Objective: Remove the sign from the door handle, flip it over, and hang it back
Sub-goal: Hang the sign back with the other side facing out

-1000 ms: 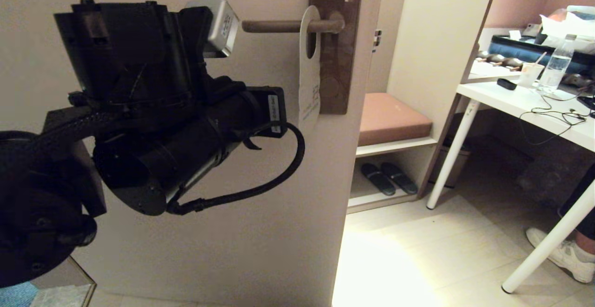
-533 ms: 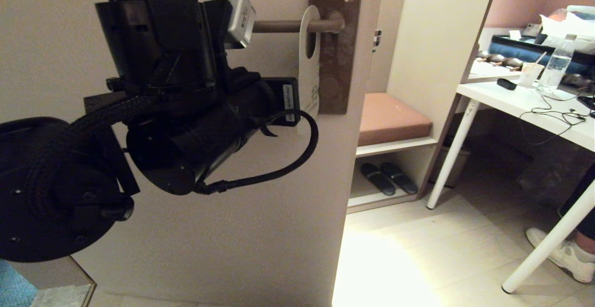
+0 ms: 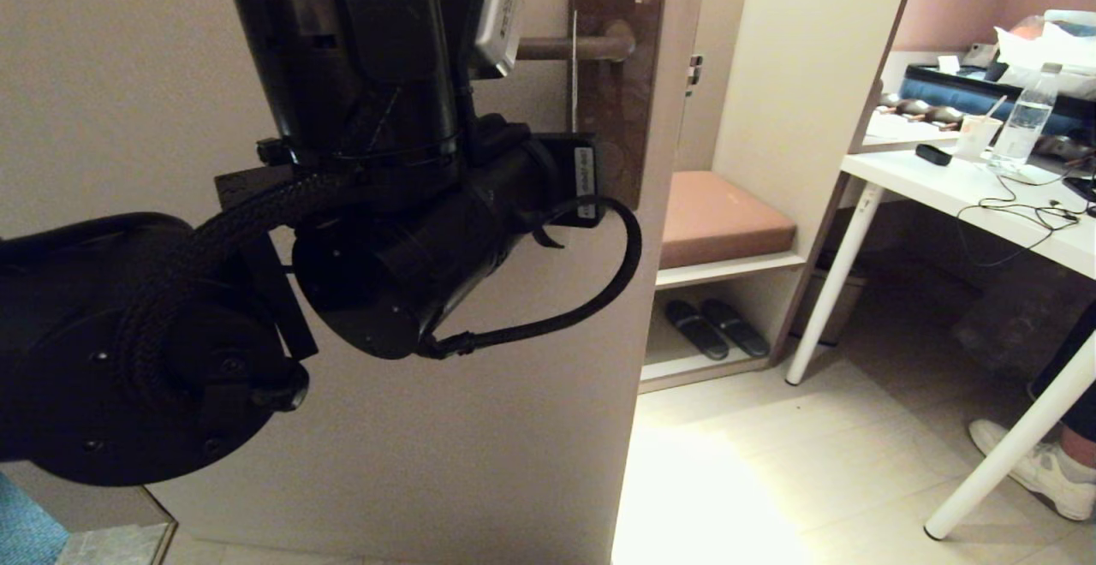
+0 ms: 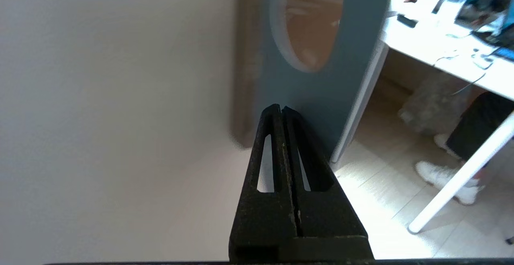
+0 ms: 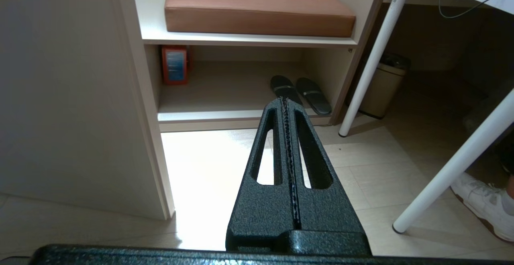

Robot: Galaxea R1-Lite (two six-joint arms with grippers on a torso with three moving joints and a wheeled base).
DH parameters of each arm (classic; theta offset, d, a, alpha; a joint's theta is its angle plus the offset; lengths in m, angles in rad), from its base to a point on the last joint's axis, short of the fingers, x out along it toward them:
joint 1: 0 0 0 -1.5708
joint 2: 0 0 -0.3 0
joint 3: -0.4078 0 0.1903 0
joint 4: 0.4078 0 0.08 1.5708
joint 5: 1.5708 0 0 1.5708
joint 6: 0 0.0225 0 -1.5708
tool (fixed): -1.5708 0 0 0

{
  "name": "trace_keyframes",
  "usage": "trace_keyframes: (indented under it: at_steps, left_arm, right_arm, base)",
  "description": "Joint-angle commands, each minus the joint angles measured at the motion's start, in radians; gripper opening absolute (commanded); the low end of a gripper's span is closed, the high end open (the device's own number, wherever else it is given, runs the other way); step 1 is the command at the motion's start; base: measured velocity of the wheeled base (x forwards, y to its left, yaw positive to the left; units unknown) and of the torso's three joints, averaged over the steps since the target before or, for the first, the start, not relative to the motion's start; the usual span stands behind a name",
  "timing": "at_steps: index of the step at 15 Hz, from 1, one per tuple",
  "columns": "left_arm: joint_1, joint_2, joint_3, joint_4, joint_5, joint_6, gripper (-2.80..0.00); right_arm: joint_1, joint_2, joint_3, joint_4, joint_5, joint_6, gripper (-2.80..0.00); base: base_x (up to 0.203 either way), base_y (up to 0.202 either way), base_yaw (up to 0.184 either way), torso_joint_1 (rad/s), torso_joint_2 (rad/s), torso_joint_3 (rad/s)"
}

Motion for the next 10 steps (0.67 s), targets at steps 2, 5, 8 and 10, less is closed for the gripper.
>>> trace_keyframes:
  at_steps: [2, 5, 8, 10]
  left_arm:
    - [-0.02, 0.038, -0.042, -0.003, 0.003, -0.002, -2.8]
    - [-0.025, 0.041, -0.046, -0.003, 0.003, -0.002, -2.8]
    - [-0.025, 0.056, -0.081, -0.003, 0.003, -0.002, -2.8]
    - [-0.025, 0.068, -0.094, -0.003, 0.003, -0.002, -2.8]
  right_arm:
    - [0.0, 0.001, 0.0, -0.001, 0.001, -0.001, -2.8]
    - [0.0, 0.001, 0.0, 0.0, 0.001, -0.001, -2.8]
    - [0.0, 0.001, 0.0, 0.0, 0.001, -0.001, -2.8]
    - [0.0, 0.001, 0.0, 0.001, 0.001, -0.001, -2.8]
  base:
    - [0.0, 0.0, 0.0, 0.0, 0.0, 0.0]
    - [0.0, 0.0, 0.0, 0.0, 0.0, 0.0]
    - [0.0, 0.0, 0.0, 0.0, 0.0, 0.0]
    - [0.0, 0.0, 0.0, 0.0, 0.0, 0.0]
